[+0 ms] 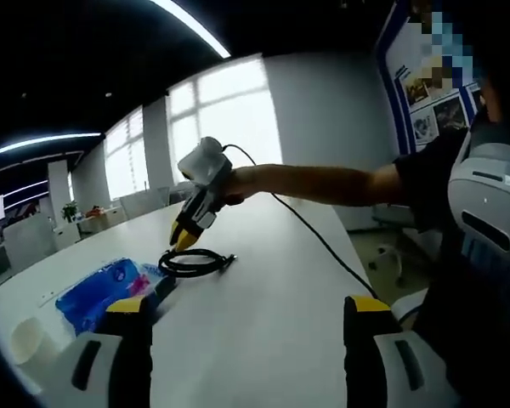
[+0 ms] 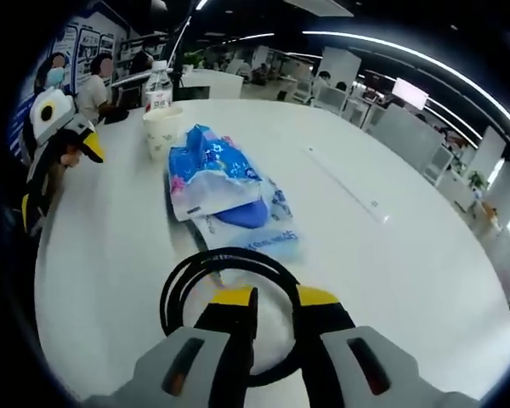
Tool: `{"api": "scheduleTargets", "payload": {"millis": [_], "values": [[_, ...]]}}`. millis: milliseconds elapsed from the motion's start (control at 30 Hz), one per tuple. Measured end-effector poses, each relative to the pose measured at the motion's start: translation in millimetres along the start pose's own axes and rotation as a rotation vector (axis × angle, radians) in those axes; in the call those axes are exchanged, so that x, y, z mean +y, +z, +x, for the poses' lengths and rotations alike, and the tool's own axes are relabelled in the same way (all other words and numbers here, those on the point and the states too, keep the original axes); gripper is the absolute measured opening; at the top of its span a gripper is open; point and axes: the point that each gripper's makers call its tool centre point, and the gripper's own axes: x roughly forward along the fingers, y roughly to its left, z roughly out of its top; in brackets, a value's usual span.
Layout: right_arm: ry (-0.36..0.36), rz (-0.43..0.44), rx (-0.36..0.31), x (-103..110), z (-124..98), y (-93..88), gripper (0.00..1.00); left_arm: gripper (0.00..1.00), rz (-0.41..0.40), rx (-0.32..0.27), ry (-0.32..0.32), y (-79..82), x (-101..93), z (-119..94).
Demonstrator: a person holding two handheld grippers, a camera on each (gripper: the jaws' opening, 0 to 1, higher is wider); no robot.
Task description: Arrange the tabletop items into an orderly group along one side of the table until the central work area is clear of visible clutter.
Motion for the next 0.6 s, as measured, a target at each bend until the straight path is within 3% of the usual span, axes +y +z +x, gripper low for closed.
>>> {"api": "scheduleTargets", "payload": {"millis": [600], "values": [[0.007,0.004,0.003,0,18,-7.2,0.18,0.92,-0.011,0.013,0.014,-9.6,3.0,-5]]}}
